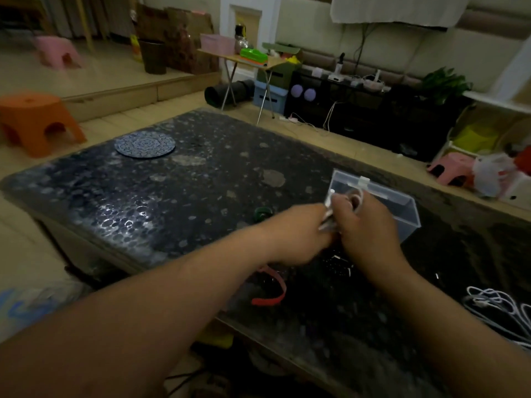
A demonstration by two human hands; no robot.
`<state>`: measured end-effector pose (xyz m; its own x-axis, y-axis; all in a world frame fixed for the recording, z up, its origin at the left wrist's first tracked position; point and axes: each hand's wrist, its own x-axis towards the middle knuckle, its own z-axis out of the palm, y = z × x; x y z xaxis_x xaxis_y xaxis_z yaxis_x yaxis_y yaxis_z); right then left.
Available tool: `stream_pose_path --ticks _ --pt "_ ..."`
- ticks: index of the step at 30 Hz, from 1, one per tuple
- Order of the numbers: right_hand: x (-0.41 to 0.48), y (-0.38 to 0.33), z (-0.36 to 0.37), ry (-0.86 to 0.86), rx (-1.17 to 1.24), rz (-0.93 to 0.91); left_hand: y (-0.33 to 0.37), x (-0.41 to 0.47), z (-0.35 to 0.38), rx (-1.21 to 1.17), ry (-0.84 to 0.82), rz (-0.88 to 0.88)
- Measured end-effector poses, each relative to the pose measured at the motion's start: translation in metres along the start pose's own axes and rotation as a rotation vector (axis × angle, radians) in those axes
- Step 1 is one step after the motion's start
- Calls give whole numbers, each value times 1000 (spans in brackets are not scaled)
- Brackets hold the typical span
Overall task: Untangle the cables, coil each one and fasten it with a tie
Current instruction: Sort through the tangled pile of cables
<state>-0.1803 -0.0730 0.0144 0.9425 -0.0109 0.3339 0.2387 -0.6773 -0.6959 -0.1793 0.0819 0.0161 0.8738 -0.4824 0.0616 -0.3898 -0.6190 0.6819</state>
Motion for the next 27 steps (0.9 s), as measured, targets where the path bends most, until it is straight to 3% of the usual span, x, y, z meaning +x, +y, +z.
stream_pose_path --ticks 2,6,9,12,17,24,27 --pt "14 -12 13 -39 -1 -31 -9 -4 -19 50 36 -33" --pt "14 -23 30 -181 405 163 -36 -12 -56 -15 201 -161" --pt "-2 -2 46 -296 31 18 -61 -14 -77 -247 435 -271" --pt "-16 16 60 -461 -232 -186 -66 -13 -80 -368 548 -284" --pt "-15 5 68 -527 -321 -264 -45 -13 -77 -359 513 -253" --pt "-8 -19 91 -657 -486 -99 -29 -8 -68 -360 464 -228" --pt "4 -12 81 -597 -357 -19 -33 -8 -68 -360 437 -208"
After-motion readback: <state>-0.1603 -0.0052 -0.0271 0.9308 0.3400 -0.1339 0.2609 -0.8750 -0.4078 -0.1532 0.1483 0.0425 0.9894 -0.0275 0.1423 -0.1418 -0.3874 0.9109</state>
